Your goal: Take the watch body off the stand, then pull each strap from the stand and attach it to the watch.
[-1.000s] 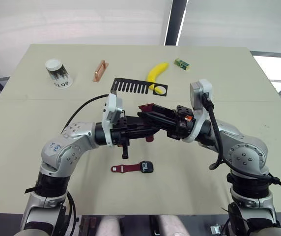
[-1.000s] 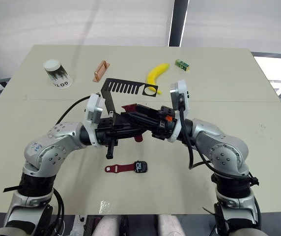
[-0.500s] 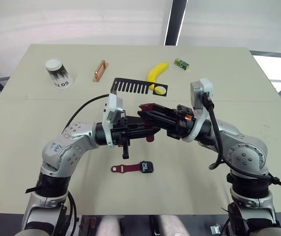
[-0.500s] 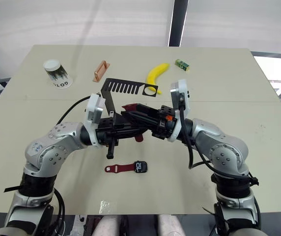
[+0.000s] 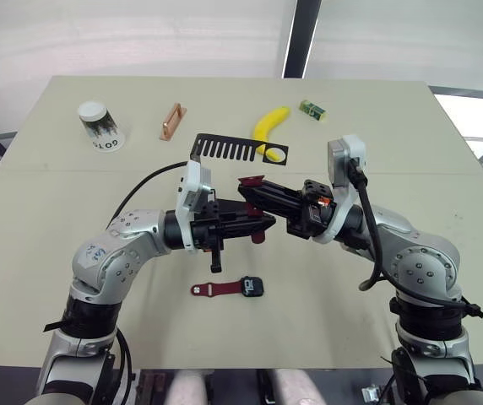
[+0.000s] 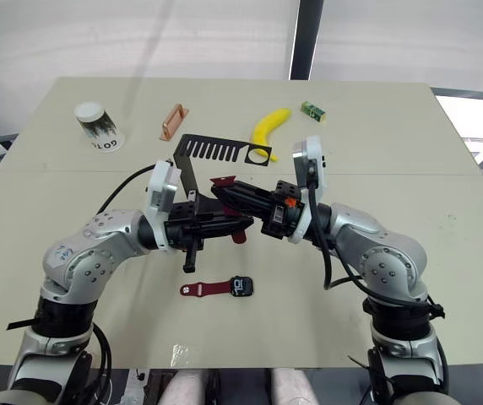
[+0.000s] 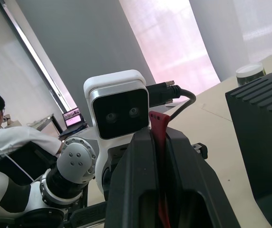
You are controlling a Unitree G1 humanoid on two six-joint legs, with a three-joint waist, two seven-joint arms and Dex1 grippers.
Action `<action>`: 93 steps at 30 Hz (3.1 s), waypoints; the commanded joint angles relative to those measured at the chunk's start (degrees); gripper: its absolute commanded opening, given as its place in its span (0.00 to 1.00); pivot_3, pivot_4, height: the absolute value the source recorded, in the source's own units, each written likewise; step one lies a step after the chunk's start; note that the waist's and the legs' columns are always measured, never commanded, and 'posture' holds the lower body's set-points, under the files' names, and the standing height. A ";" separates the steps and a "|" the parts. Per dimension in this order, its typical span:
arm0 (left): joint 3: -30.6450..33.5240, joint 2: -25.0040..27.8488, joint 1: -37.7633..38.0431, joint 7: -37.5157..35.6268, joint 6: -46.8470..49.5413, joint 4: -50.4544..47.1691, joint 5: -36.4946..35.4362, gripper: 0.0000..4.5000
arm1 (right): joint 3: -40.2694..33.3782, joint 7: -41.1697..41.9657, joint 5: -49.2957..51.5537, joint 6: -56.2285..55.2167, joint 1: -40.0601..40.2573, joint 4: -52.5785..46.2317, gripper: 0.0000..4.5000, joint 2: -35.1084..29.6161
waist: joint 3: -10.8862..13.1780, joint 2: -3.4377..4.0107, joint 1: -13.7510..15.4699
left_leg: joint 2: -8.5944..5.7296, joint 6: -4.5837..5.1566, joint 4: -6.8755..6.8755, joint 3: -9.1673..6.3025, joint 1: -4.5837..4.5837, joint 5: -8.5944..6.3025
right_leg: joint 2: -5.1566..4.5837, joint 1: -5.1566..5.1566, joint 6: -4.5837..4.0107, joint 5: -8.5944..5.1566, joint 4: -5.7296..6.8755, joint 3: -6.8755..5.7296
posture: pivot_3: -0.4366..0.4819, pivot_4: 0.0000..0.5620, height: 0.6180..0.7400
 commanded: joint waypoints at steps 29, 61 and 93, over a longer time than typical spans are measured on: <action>0.88 1.77 -1.68 -1.59 3.84 -1.80 -3.72 0.37 | -1.86 0.11 2.18 -1.16 0.24 -3.50 0.00 -1.29 | 0.00 0.00 -0.02 | 0.00 0.00 -0.01 0.00 0.00 0.00 | 0.00 0.00 0.00 0.00 0.00 0.00 | 0.48 0.27 1.00; -22.26 7.37 8.87 -0.75 -16.62 1.39 33.82 0.99 | -21.35 24.71 -8.80 -10.75 42.94 -21.92 0.00 -36.30 | 0.00 0.00 1.77 | -0.03 0.12 0.02 0.00 -0.14 0.01 | 0.07 0.13 0.02 0.02 -0.52 0.04 | 0.48 0.27 1.00; -17.80 6.10 8.77 -4.31 -13.82 4.28 32.77 0.36 | -15.29 24.15 -14.57 -14.22 37.81 -18.73 0.00 -35.73 | 0.00 0.00 1.69 | -0.03 0.12 0.04 0.00 0.30 0.00 | 0.07 0.55 0.04 0.02 -0.47 0.04 | 0.48 0.27 1.00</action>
